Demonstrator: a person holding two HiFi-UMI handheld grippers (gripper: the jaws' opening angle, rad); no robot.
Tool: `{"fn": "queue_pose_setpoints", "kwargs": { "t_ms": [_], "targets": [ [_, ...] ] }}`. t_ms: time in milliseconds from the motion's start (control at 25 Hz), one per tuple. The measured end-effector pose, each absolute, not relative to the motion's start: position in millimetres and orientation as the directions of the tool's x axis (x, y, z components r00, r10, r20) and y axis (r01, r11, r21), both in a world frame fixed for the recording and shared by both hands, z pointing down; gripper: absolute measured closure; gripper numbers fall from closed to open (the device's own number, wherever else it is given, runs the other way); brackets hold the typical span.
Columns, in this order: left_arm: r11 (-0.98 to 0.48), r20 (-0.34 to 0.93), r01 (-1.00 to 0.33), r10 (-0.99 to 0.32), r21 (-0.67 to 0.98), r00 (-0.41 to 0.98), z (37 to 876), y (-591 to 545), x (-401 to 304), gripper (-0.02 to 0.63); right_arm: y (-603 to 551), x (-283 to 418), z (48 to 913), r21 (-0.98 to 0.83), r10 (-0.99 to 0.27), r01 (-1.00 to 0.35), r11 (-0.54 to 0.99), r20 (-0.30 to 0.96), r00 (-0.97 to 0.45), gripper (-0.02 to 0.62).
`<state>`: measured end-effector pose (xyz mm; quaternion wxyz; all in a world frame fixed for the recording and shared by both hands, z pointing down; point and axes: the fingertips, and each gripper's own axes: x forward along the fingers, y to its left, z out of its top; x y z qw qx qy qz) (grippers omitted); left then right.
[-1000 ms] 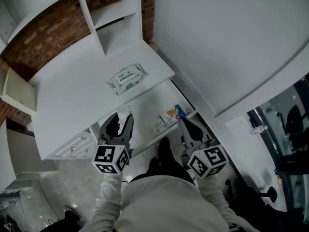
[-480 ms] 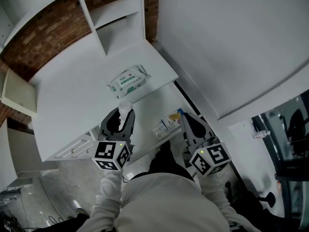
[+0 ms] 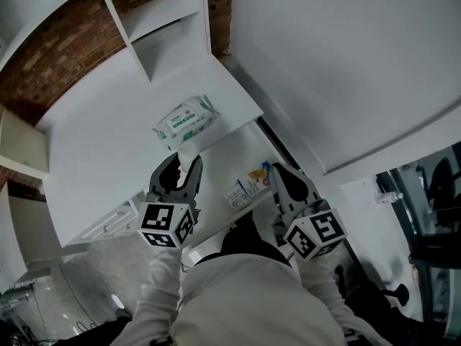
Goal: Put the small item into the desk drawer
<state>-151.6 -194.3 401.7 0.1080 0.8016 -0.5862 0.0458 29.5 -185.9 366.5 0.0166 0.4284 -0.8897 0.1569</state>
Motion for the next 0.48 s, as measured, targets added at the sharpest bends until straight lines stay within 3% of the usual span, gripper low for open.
{"fn": "queue_pose_setpoints", "kwargs": {
  "t_ms": [480],
  "targets": [
    [-0.316, 0.298, -0.938, -0.89, 0.14, 0.345, 444, -220, -135, 0.43, -206, 34, 377, -0.281, -0.756, -0.773, 0.569, 0.191, -0.626, 0.568]
  ]
}}
